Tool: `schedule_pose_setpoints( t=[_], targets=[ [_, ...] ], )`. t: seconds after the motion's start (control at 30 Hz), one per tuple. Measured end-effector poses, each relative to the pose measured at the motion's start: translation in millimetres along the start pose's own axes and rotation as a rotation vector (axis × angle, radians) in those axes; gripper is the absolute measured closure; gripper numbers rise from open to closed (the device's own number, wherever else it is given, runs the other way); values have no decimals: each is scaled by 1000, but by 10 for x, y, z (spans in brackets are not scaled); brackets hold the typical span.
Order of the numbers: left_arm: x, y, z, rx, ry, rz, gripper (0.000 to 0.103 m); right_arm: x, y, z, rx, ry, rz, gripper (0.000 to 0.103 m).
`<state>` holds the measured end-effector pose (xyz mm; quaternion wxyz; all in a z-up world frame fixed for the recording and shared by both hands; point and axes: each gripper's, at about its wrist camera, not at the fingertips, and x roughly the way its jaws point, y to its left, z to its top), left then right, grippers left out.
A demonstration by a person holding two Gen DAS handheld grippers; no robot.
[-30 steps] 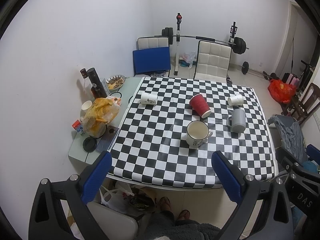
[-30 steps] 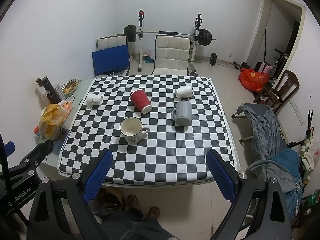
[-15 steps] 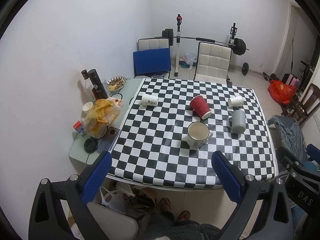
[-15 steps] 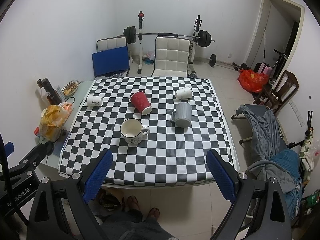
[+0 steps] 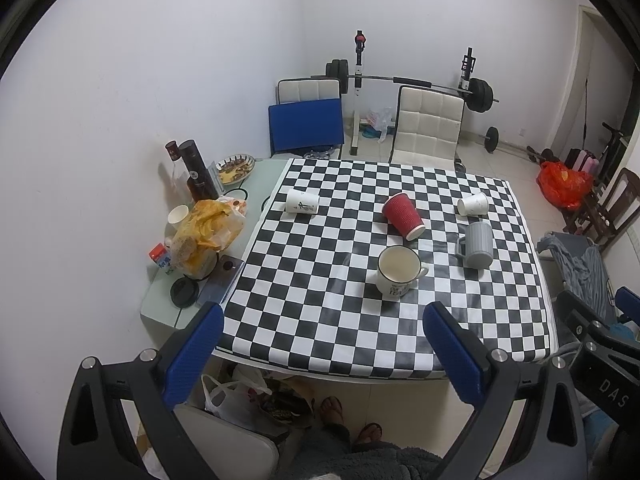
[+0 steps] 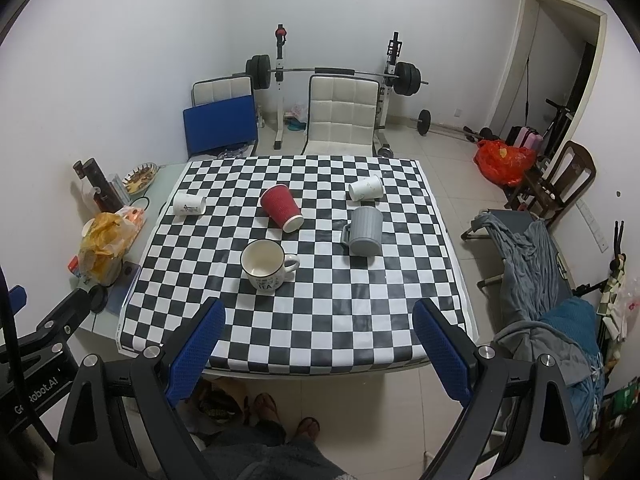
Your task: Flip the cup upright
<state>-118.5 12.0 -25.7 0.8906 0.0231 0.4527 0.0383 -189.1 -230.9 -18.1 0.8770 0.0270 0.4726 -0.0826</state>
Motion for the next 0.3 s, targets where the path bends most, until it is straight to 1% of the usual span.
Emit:
schedule_pose_setpoints(
  t=[0.3],
  targets=[
    [-13, 22, 17, 2, -3, -1, 1, -32, 29, 71, -3, 0, 0, 7]
  ],
)
